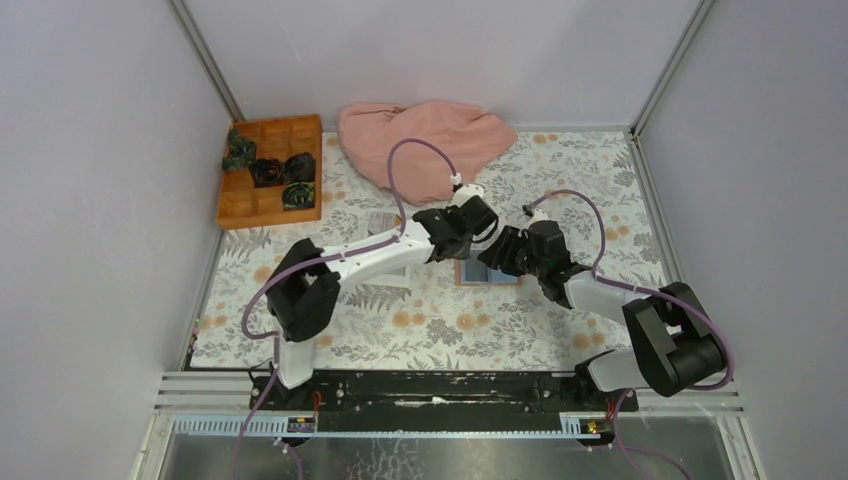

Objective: Put the credit cards into the card holder
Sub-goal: Turn over the card slot in the card holder, then pick up the credit card from the storage box.

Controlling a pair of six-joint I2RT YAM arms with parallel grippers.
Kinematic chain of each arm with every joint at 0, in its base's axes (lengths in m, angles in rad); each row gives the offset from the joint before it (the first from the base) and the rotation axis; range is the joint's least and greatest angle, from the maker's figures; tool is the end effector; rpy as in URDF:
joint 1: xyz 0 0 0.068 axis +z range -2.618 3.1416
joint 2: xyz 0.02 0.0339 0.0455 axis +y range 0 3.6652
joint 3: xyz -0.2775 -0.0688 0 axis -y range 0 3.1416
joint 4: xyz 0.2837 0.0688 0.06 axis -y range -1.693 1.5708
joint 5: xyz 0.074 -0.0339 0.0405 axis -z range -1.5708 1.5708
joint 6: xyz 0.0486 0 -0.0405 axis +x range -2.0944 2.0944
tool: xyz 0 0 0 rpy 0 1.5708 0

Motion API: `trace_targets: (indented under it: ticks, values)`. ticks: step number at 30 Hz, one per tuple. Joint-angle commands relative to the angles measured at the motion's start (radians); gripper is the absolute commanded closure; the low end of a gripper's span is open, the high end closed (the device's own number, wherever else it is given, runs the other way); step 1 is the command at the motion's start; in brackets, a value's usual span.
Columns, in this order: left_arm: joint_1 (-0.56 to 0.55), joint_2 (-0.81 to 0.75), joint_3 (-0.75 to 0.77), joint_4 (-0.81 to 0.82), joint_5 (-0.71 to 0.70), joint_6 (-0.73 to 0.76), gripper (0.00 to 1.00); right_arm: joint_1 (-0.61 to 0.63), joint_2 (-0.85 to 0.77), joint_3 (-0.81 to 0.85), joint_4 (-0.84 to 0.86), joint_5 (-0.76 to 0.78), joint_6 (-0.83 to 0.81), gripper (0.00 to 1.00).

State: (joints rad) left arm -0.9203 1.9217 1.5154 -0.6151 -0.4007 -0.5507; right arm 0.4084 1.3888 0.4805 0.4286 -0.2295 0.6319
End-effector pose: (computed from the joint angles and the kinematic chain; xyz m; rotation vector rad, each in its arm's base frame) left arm 0.2947 -0.3559 0.2158 0.3152 2.4563 -0.0952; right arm 0.2702 0.1290 0.1436 0.0903 2.1530 0.8635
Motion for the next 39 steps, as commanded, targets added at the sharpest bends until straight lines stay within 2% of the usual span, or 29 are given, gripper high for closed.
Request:
trace_targets:
  ticks: [1,11,15,18,22,39]
  values:
    - [0.020,-0.091,0.029,-0.080,-0.144,0.008,0.69,0.011,-0.001,0.043,0.015,-0.015,-0.026,0.51]
    - [0.165,-0.173,-0.019,-0.136,-0.197,0.011,0.57,0.013,-0.026,0.047,0.010,-0.026,-0.032,0.52]
    - [0.204,-0.152,-0.017,-0.141,-0.201,0.021,0.51,0.014,-0.034,0.048,0.010,-0.031,-0.031,0.52]
    - [0.215,-0.122,-0.001,-0.146,-0.210,0.038,0.42,0.017,-0.044,0.050,0.005,-0.031,-0.036,0.51]
    - [0.220,-0.080,0.023,-0.167,-0.229,0.053,0.36,0.016,-0.054,0.052,-0.001,-0.029,-0.045,0.51]
    - [0.256,0.009,0.014,-0.171,-0.279,0.053,0.37,0.016,-0.075,0.059,-0.024,-0.004,-0.074,0.51]
